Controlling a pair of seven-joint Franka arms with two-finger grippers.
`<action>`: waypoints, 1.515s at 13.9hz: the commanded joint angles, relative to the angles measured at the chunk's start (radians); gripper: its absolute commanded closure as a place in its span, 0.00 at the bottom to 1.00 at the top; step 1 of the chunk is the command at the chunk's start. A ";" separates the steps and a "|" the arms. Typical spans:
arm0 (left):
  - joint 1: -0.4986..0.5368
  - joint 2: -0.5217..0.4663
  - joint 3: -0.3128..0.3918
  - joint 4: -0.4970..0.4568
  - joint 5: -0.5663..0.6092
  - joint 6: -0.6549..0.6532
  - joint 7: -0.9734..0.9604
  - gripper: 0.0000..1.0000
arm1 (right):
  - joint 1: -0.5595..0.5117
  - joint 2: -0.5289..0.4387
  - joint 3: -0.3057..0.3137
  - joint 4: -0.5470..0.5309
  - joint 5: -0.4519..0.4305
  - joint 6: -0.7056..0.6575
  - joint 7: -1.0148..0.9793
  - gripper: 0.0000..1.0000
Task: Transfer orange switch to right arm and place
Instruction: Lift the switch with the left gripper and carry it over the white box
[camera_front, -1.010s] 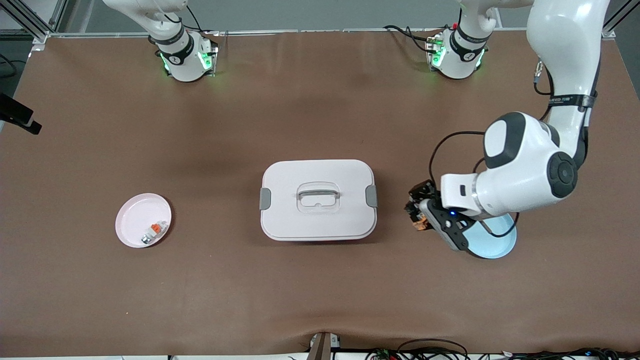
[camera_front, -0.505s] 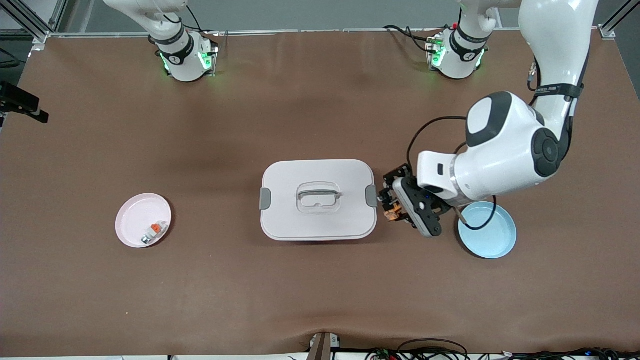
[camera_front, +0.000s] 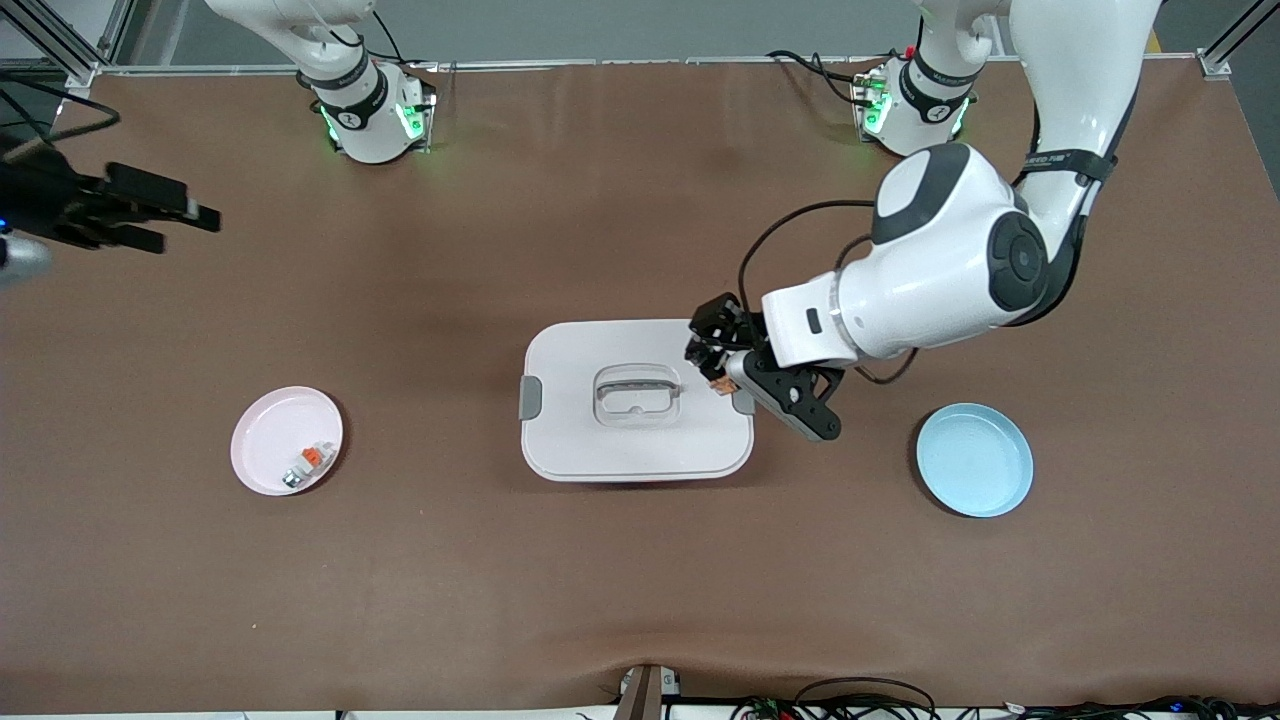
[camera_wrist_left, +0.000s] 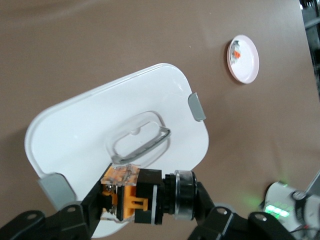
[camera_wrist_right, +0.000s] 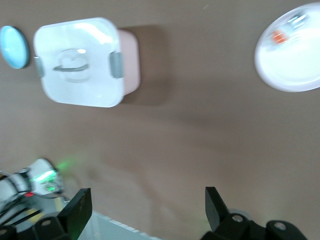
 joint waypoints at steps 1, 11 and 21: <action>0.004 0.008 -0.034 0.032 -0.015 0.003 -0.265 1.00 | 0.074 0.032 -0.006 0.007 0.062 0.035 0.127 0.00; -0.114 0.105 -0.051 0.053 -0.026 0.182 -1.262 1.00 | 0.198 0.015 -0.006 -0.155 0.248 0.322 0.201 0.00; -0.337 0.105 0.162 0.070 -0.020 0.209 -1.628 1.00 | 0.382 0.006 -0.004 -0.295 0.265 0.702 0.290 0.00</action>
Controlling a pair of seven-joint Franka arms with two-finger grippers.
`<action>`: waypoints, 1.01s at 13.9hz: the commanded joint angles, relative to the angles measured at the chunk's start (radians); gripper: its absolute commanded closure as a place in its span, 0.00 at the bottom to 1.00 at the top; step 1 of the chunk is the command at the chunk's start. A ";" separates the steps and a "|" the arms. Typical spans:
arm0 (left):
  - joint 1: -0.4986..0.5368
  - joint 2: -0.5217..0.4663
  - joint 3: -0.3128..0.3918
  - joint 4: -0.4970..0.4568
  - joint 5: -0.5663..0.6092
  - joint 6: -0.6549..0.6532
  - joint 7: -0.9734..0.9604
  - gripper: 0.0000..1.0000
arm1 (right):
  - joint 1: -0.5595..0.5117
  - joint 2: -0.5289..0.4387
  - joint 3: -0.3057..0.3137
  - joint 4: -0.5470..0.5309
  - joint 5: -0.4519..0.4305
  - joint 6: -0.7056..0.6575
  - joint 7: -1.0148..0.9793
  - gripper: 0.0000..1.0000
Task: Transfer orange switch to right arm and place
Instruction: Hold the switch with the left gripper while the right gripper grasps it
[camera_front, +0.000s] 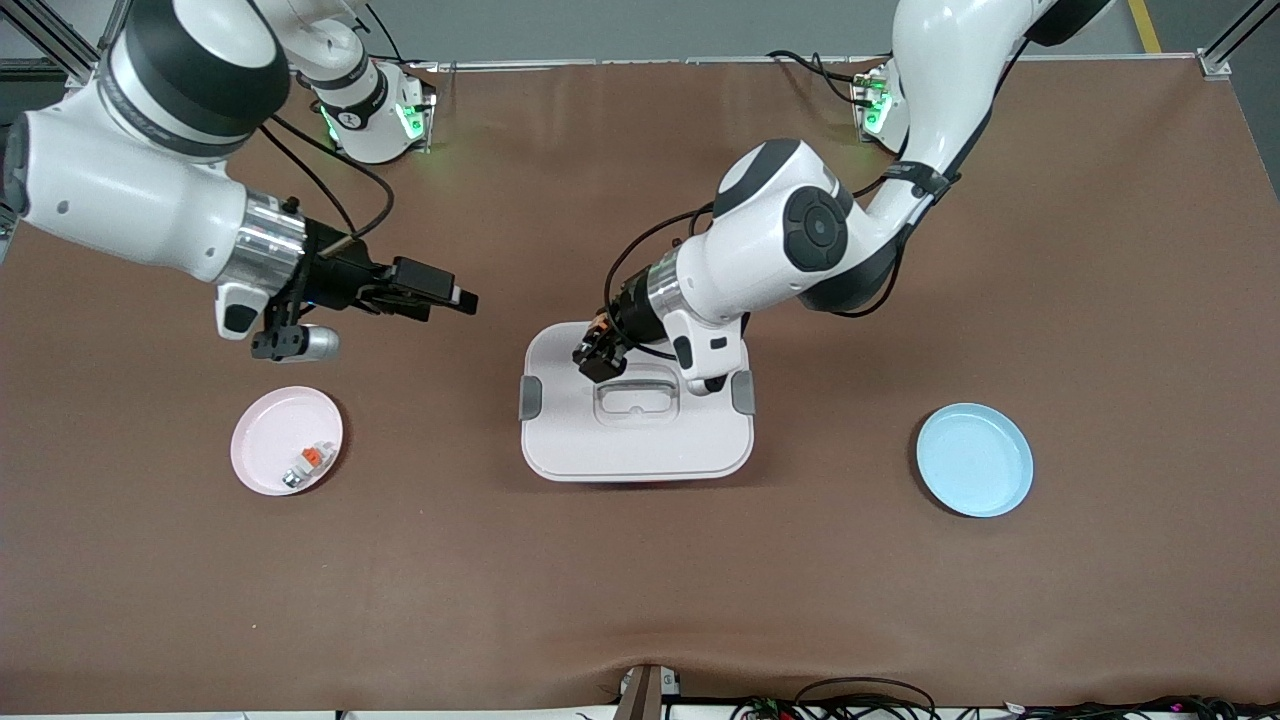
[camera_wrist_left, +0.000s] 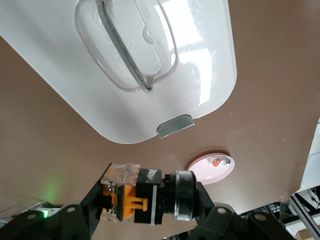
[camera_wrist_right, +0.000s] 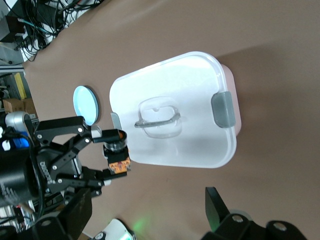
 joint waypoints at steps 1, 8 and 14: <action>-0.026 0.002 0.031 0.025 -0.007 0.002 -0.038 1.00 | 0.036 -0.039 -0.008 -0.090 0.044 0.098 0.009 0.00; -0.037 0.010 0.029 0.048 -0.013 0.031 -0.077 1.00 | 0.160 -0.047 -0.008 -0.204 0.136 0.371 0.019 0.00; -0.040 0.028 0.028 0.051 -0.013 0.068 -0.078 1.00 | 0.257 -0.033 -0.009 -0.226 0.162 0.536 0.069 0.00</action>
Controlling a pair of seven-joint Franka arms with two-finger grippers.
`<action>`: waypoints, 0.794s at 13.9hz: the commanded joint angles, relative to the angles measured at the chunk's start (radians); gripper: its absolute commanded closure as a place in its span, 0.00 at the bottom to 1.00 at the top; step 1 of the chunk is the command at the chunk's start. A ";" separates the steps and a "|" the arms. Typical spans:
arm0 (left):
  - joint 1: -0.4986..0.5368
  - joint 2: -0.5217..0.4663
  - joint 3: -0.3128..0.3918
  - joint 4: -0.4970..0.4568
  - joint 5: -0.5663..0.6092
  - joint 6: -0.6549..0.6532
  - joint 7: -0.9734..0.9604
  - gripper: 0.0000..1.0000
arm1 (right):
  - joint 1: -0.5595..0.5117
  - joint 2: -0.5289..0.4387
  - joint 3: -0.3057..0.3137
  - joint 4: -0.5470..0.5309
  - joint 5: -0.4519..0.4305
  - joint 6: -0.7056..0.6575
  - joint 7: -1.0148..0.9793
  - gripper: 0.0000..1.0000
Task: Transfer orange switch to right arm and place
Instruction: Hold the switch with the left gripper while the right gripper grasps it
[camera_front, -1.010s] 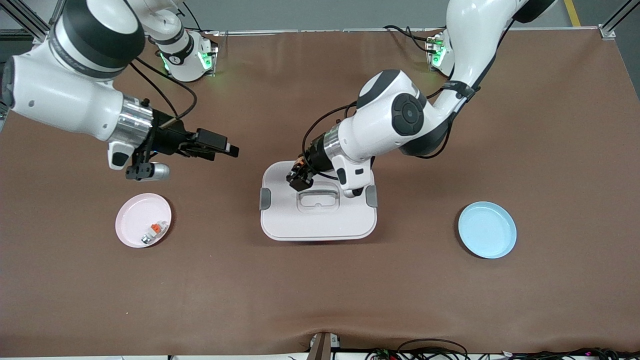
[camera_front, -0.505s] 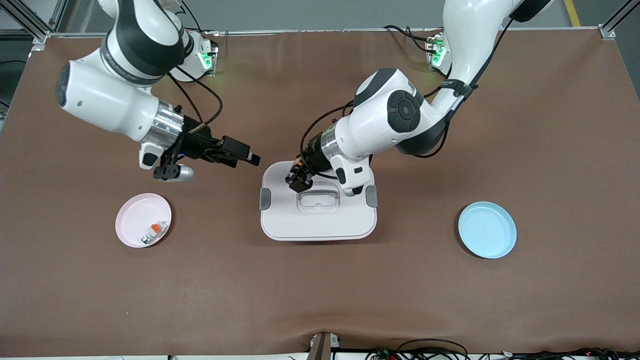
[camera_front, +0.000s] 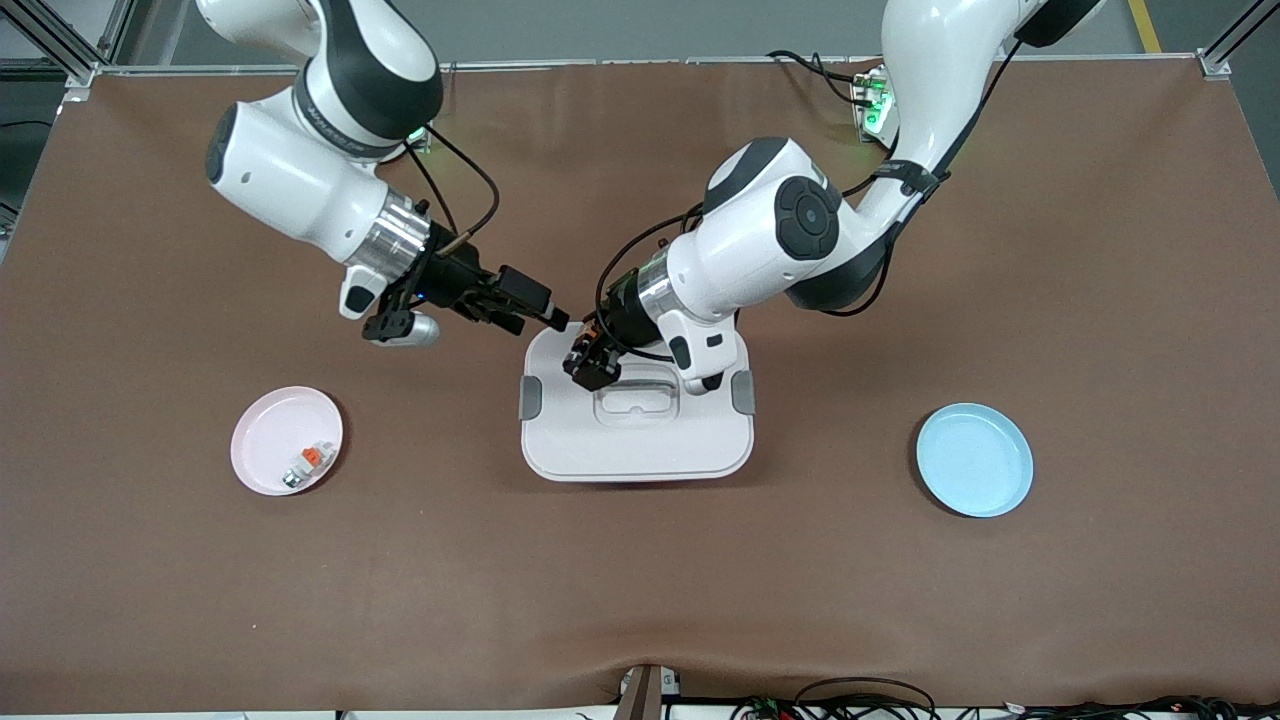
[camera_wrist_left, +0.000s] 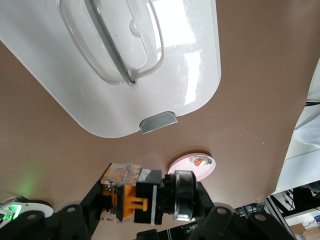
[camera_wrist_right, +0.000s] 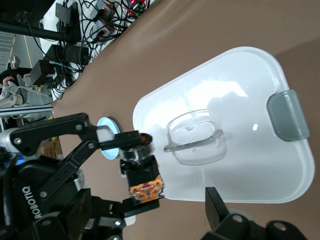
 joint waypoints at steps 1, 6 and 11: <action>-0.018 0.013 0.010 0.027 -0.013 0.007 -0.012 1.00 | 0.038 -0.016 -0.009 -0.028 0.022 0.053 0.018 0.00; -0.018 0.013 0.007 0.029 -0.014 0.007 -0.012 1.00 | 0.049 0.037 -0.009 -0.025 0.023 0.114 0.001 0.00; -0.017 0.012 0.004 0.029 -0.020 0.007 -0.012 1.00 | 0.063 0.060 -0.008 -0.022 0.029 0.154 0.003 0.00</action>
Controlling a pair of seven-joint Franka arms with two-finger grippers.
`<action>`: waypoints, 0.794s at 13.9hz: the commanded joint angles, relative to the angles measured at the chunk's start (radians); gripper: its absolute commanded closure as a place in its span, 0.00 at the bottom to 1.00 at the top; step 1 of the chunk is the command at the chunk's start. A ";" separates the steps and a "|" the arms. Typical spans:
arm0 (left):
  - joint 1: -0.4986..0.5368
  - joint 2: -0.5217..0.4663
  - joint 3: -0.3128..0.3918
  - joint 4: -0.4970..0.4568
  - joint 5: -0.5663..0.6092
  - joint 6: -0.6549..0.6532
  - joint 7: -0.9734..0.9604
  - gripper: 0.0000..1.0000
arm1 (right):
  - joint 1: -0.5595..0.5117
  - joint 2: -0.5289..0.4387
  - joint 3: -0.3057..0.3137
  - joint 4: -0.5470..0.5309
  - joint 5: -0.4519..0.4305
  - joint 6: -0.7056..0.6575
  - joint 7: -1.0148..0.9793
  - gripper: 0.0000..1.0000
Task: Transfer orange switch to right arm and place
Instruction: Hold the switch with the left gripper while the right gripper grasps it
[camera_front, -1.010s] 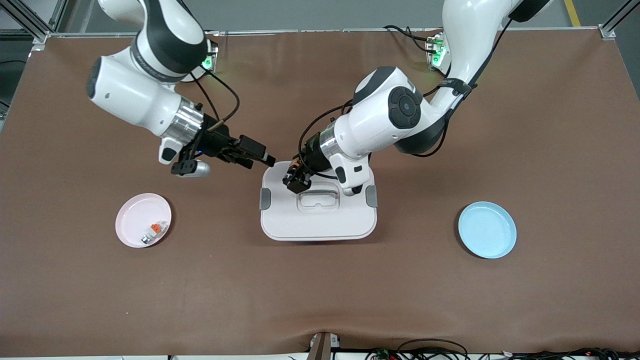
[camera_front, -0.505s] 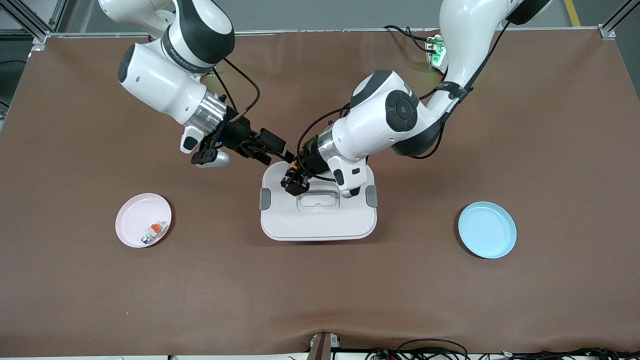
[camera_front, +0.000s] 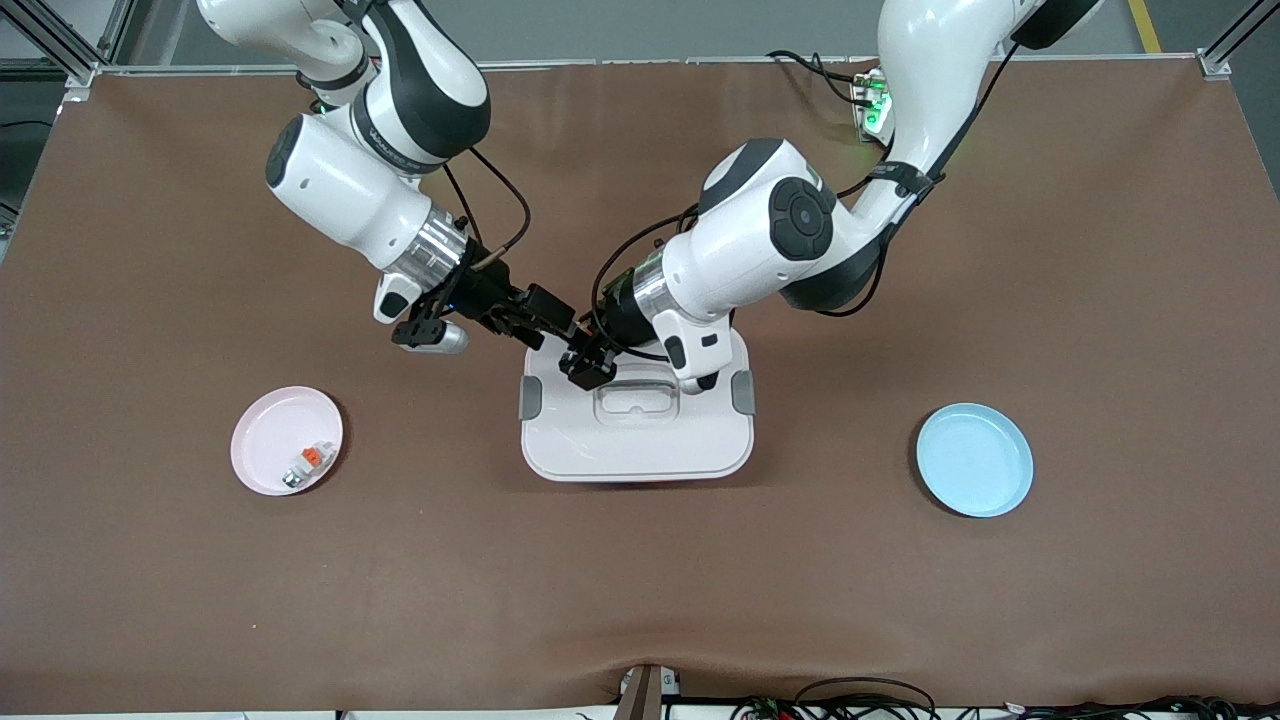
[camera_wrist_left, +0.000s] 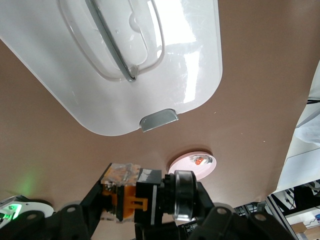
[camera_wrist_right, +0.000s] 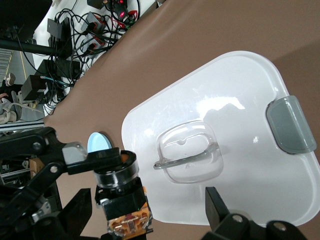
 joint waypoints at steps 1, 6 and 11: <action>-0.012 0.008 0.005 0.023 -0.020 0.005 -0.011 1.00 | 0.027 0.009 -0.007 0.003 0.026 0.032 -0.008 0.00; -0.012 0.010 0.005 0.023 -0.020 0.005 -0.011 1.00 | 0.062 0.028 -0.007 0.007 0.066 0.077 -0.006 0.00; -0.012 0.011 0.006 0.023 -0.020 0.005 -0.008 1.00 | 0.063 0.026 -0.007 0.009 0.066 0.068 0.005 0.09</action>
